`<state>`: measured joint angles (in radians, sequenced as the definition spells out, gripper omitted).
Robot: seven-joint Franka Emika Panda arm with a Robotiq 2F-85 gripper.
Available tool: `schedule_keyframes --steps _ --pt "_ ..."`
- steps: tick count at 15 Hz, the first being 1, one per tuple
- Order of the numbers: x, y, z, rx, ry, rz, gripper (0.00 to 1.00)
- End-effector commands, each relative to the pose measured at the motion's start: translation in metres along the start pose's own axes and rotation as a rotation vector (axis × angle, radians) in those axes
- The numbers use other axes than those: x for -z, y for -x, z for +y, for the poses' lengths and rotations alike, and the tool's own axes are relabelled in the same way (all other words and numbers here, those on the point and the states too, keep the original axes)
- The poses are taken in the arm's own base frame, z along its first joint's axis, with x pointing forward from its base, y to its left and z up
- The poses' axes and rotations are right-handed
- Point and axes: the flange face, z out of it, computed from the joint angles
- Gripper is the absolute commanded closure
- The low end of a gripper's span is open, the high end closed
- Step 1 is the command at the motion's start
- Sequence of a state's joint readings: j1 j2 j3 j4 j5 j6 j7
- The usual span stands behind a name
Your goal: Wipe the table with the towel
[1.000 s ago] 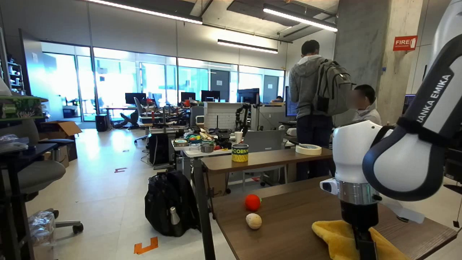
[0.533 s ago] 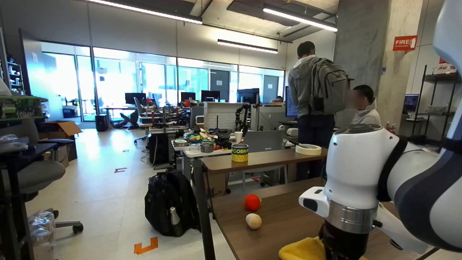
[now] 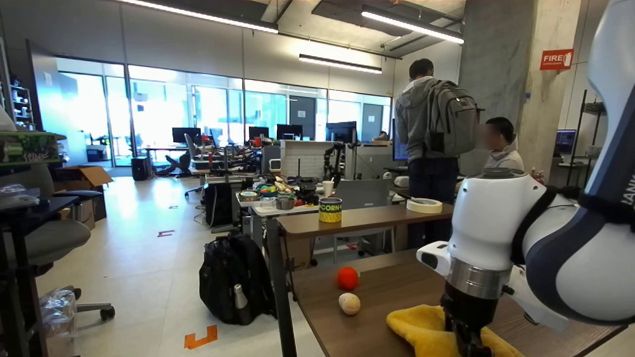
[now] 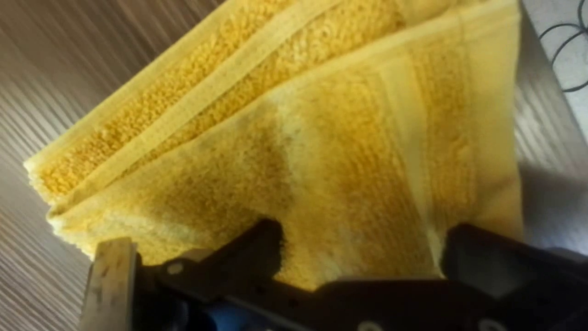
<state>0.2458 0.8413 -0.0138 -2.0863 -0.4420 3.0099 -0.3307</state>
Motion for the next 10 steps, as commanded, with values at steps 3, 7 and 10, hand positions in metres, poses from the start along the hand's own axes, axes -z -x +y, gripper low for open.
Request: schedule_keyframes --steps 3,7,10 --pt "-0.04 0.102 0.091 -0.293 0.012 -0.089 0.0" --pt "-0.045 0.172 0.158 -0.509 0.033 -0.12 0.0" --pt "-0.056 0.213 0.201 -0.668 0.003 -0.145 0.0"
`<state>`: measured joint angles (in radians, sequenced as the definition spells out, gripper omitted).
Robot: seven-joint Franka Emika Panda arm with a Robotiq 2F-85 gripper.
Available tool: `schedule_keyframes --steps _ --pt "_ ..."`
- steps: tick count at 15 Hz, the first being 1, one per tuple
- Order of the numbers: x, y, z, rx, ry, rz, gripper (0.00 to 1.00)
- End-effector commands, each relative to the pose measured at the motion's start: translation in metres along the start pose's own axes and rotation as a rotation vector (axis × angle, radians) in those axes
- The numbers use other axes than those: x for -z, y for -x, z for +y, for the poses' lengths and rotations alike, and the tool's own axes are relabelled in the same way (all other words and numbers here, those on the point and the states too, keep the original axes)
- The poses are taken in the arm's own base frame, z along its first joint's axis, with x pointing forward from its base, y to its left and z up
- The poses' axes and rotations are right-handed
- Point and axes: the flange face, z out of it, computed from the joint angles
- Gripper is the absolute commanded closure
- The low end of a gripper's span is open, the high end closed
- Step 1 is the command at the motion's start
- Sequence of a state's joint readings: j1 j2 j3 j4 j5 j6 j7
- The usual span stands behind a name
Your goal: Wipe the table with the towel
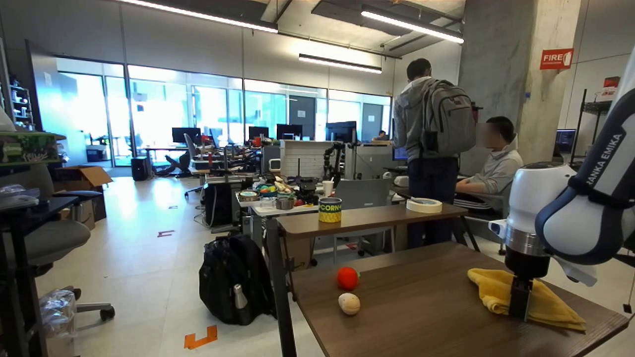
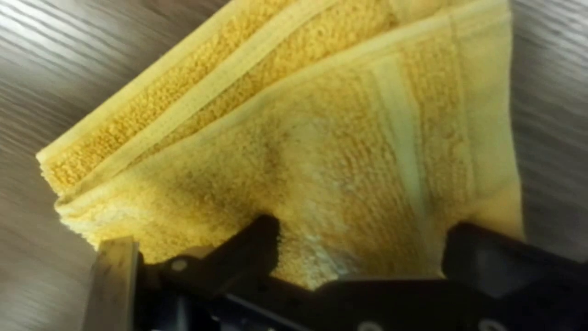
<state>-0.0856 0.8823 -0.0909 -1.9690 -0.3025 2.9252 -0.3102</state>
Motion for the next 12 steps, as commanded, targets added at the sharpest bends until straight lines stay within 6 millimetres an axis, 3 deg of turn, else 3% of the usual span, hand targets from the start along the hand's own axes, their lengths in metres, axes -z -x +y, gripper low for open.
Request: schedule_keyframes --steps 1,2,4,9,12 --pt "-0.054 0.016 0.057 -0.178 -0.062 -0.073 0.0" --pt "-0.062 0.015 0.065 -0.22 -0.094 -0.09 0.0" --pt "-0.06 0.002 0.06 -0.259 -0.178 -0.111 0.0" --pt "-0.037 -0.067 0.005 -0.197 -0.277 -0.049 0.0" --pt "-0.033 -0.099 -0.008 -0.202 -0.294 -0.009 0.0"
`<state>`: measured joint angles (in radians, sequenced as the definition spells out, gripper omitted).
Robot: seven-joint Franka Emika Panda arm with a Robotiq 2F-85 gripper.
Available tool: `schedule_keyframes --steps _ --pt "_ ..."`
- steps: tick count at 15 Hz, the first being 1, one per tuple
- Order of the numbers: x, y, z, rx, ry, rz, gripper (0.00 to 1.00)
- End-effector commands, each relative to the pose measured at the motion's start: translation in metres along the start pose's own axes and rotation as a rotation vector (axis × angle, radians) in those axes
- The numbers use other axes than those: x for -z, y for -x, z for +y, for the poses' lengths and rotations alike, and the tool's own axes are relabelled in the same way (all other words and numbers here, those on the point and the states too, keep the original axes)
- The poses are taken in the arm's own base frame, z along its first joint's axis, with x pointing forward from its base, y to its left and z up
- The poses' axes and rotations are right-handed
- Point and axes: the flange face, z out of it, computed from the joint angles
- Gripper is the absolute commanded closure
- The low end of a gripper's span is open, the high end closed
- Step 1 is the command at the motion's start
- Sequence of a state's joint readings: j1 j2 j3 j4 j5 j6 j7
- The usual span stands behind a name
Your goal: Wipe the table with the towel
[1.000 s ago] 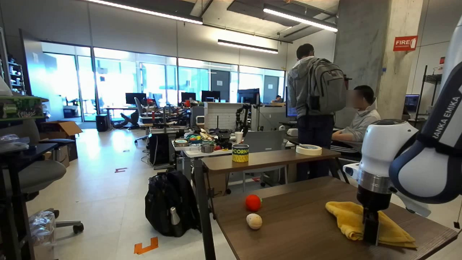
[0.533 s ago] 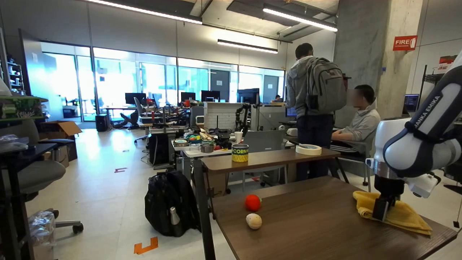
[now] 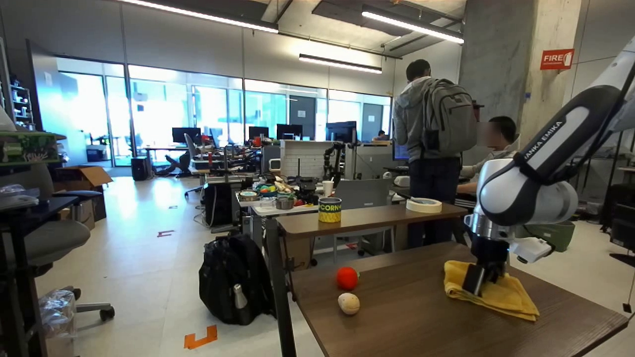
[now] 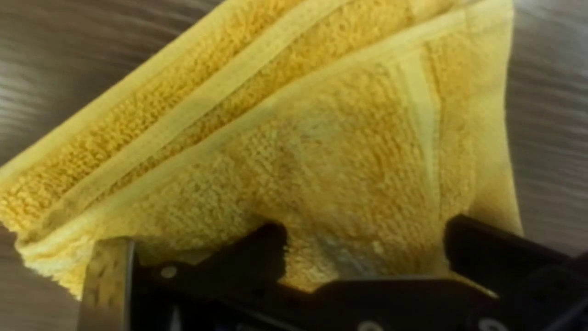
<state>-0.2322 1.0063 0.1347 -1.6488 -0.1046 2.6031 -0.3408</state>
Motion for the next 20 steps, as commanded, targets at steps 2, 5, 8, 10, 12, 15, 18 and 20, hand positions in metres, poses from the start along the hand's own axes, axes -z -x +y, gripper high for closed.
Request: schedule_keyframes --steps 2,5,8,10,12,15,18,20 --pt "-0.032 -0.035 -0.009 -0.056 -0.061 0.024 0.0" --pt "-0.021 -0.042 0.031 -0.164 -0.063 0.065 0.0" --pt "-0.016 -0.039 0.073 -0.275 -0.094 0.101 0.0" --pt "-0.018 -0.039 0.084 -0.303 -0.098 0.114 0.0" --pt "-0.026 -0.042 0.072 -0.275 -0.117 0.103 0.0" --pt "-0.044 -0.046 0.02 -0.142 -0.145 0.061 0.0" --pt "-0.044 -0.045 -0.019 0.006 -0.149 0.052 0.0" --pt "-0.053 -0.043 -0.04 0.086 -0.146 0.03 0.0"
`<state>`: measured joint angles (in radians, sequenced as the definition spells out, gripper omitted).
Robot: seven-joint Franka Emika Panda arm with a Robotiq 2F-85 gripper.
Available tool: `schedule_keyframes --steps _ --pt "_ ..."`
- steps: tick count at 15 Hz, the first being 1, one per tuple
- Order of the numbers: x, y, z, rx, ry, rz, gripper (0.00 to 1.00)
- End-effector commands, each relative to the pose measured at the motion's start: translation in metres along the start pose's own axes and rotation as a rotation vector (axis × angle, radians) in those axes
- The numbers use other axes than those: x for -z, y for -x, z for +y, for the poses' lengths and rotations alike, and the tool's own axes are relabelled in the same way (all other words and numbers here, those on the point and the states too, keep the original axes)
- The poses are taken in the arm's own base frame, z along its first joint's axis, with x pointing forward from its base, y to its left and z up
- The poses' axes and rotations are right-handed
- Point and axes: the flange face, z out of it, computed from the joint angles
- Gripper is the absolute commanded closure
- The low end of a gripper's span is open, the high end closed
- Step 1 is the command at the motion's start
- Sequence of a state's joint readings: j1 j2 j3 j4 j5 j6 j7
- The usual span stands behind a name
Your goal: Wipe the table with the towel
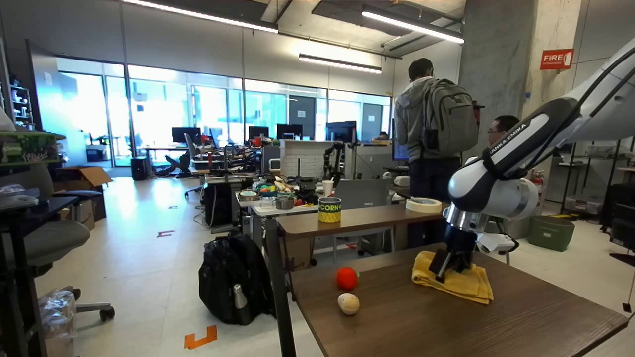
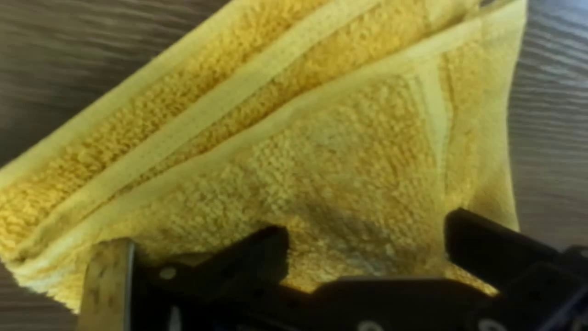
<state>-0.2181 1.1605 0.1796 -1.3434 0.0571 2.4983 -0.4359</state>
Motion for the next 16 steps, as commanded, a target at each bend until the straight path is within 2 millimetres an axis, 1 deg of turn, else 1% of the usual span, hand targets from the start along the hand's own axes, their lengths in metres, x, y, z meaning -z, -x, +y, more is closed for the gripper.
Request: schedule_keyframes --steps 1,3,4,8,10,11,12,13,15,16 --pt "-0.056 0.027 -0.039 0.119 -0.037 -0.083 0.0" --pt "-0.054 0.024 -0.023 0.086 -0.042 -0.098 0.0" --pt "-0.048 0.024 -0.007 0.05 -0.02 -0.089 0.0" --pt "-0.026 0.025 0.037 -0.059 0.017 -0.046 0.0" --pt "-0.019 0.029 0.053 -0.088 0.026 -0.031 0.0" --pt "-0.019 0.031 0.057 -0.092 0.024 -0.032 0.0" --pt "-0.021 0.032 0.057 -0.087 0.024 -0.038 0.0" --pt "-0.024 0.034 0.051 -0.073 0.021 -0.049 0.0" --pt "-0.035 0.036 0.025 -0.008 0.01 -0.076 0.0" --pt "-0.042 0.038 0.006 0.044 0.008 -0.092 0.0"
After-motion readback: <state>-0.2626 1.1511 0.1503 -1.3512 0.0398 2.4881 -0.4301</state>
